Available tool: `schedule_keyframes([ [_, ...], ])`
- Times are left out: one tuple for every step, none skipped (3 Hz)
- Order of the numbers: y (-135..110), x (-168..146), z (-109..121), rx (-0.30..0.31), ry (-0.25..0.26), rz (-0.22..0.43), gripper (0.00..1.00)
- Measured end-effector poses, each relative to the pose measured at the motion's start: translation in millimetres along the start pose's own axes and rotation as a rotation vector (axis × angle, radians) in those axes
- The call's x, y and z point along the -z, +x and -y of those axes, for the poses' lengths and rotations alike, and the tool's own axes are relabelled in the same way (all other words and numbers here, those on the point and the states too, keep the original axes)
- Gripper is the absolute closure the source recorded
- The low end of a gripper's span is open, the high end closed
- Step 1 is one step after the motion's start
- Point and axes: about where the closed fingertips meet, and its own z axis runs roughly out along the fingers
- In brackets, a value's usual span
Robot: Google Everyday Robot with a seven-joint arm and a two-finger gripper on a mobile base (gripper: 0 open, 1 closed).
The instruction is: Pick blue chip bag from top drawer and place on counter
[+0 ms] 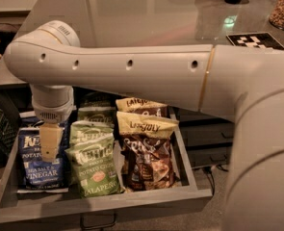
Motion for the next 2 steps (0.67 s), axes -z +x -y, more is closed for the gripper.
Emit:
schedule_keyframes([
  [-11,-16,-8,0.019,-0.033,-0.006,0.00],
  [-18,-29,-15,0.033,-0.064,-0.015,0.04],
])
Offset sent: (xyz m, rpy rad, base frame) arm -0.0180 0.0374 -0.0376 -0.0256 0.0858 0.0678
